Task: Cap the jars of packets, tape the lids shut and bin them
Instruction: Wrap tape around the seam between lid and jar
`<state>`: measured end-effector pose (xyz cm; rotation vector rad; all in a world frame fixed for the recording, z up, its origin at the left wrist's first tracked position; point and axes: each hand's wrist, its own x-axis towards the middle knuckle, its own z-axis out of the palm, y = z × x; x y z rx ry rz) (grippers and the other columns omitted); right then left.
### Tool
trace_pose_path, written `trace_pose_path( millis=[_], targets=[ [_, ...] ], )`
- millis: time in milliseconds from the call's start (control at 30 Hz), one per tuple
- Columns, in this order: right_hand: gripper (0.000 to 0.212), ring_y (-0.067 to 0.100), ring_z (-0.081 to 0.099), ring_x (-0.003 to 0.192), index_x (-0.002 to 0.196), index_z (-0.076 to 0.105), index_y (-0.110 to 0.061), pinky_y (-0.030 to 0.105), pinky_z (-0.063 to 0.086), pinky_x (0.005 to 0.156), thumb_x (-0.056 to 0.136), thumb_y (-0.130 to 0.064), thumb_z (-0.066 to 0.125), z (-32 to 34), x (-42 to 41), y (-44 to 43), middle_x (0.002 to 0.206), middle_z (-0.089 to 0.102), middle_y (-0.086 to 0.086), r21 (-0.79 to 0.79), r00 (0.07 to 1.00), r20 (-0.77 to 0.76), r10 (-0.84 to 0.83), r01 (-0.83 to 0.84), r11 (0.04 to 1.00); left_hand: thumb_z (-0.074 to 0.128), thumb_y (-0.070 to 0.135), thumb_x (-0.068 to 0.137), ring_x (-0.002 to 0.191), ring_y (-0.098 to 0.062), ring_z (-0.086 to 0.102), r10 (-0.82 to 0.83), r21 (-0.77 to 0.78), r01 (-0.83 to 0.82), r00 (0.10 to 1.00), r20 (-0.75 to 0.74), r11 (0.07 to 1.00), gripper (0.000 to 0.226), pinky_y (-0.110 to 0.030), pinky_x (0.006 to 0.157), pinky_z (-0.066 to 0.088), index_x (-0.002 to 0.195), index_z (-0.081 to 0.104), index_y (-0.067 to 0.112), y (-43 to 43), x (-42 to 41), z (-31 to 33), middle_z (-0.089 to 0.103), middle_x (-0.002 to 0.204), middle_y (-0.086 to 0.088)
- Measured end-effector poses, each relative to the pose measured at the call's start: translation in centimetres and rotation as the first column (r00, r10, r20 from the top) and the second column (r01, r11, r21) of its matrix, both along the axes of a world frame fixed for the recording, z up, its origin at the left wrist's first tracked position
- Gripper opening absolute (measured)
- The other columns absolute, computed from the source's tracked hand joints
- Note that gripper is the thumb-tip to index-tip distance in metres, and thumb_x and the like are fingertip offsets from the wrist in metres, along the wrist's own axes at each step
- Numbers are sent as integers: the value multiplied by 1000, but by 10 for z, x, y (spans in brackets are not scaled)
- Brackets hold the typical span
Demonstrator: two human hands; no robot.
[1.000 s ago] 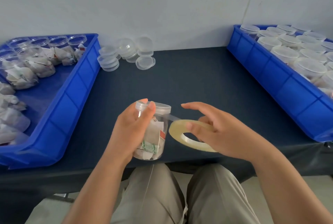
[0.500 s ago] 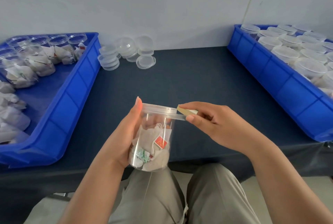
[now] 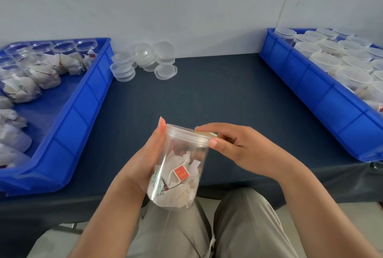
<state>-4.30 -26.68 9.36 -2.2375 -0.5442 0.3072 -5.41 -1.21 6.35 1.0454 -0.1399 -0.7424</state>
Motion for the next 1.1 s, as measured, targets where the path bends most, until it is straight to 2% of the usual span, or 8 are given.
trace_pose_path(
  millis=[200,267,400,533,633,800,900,1100],
  targets=[
    [51,-11,60,90,136,59,-57,5,42,73,96,-81,38,-3,-6,3,103,61,-47,-11,992,66,-106,107,994,49,83,91,107,-23,77,324,387,-446,883,340,807,57,-30,81,62,118,77,40,-3,-1,11,80,114,-3],
    [55,-14,59,101,138,57,-55,6,42,75,94,-83,38,-5,-7,5,120,59,-47,-64,987,97,-127,134,989,40,79,99,105,-15,76,292,483,-468,871,396,740,51,-34,88,60,118,75,46,-9,-4,15,79,112,8],
    [56,-3,58,116,138,59,-50,15,48,91,97,-80,35,-9,-15,13,129,67,-26,-85,969,164,-182,198,977,61,87,68,98,-2,72,217,555,-571,789,575,604,75,-15,69,57,131,61,45,-20,-12,12,72,107,25],
    [58,5,64,107,139,61,-44,29,53,90,97,-75,35,-7,-21,20,122,70,-19,-104,950,242,-196,227,968,74,99,46,108,8,66,187,577,-583,778,600,571,109,-20,80,59,141,42,55,-22,-15,7,61,120,36],
    [59,2,62,104,138,60,-45,25,52,85,95,-77,34,-8,-21,20,118,68,-25,-147,954,255,-157,199,969,82,85,52,105,11,65,217,536,-615,749,626,578,90,-11,71,56,130,53,52,-22,-12,4,61,118,39],
    [45,-1,61,92,141,43,-59,18,45,69,99,-76,38,-2,-16,7,99,66,-22,-128,987,150,-56,75,989,82,79,53,110,-8,70,335,493,-615,770,542,616,87,-26,79,63,132,59,50,-11,-9,5,67,119,24],
    [38,14,61,79,135,37,-64,31,50,61,99,-74,39,6,-15,-2,87,63,-2,-136,989,146,-23,44,990,90,76,48,109,-25,74,437,416,-570,817,377,709,92,-40,83,63,130,63,47,-6,-10,6,70,126,3],
    [47,13,59,79,129,43,-67,26,51,62,87,-88,40,15,-4,-13,93,62,-6,-133,992,122,-30,46,990,96,66,58,104,-35,73,357,144,-374,925,133,916,97,-46,79,60,138,67,19,4,-13,4,69,130,-26]
  ],
)
